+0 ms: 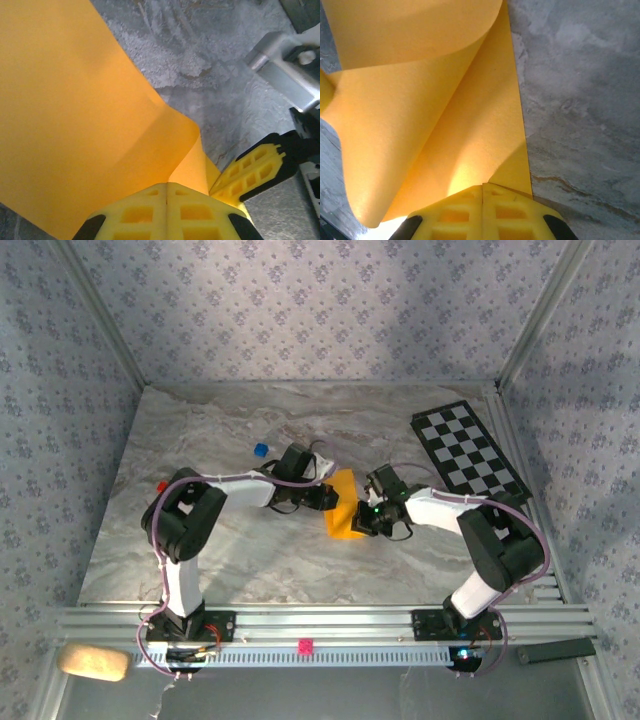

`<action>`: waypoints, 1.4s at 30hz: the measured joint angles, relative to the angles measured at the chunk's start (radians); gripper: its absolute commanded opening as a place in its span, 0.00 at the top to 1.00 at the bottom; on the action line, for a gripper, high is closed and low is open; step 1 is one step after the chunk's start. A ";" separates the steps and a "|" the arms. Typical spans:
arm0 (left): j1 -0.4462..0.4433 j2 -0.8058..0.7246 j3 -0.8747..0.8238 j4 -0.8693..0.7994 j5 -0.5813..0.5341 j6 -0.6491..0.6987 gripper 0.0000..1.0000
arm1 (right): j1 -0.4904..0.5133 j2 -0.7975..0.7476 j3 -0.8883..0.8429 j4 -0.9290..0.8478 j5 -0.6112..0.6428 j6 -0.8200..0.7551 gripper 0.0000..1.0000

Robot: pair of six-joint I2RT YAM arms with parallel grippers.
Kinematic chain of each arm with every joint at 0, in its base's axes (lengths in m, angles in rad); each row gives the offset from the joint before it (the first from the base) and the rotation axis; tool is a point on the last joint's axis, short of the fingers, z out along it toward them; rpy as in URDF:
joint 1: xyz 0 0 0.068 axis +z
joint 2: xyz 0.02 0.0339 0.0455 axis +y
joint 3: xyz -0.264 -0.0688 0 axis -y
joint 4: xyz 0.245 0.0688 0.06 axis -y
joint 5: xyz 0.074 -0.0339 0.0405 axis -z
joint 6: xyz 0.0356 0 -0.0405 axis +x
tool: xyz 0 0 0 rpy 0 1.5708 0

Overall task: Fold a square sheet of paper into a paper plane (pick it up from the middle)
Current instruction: Fold the triangle a second time at the center of the table.

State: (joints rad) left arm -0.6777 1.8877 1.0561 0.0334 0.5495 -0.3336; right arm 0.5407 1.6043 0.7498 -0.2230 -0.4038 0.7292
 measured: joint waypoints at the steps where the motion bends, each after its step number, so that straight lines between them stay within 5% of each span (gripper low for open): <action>1: 0.000 0.003 0.000 -0.006 -0.001 0.003 1.00 | -0.001 0.000 0.001 -0.003 0.000 -0.003 0.94; 42: 0.002 0.041 0.000 -0.026 -0.091 0.037 1.00 | -0.005 0.000 0.008 -0.025 0.000 -0.005 0.94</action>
State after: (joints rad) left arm -0.6758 1.9285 1.0561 0.0074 0.4587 -0.2962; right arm 0.5362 1.6043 0.7582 -0.2478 -0.4038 0.7242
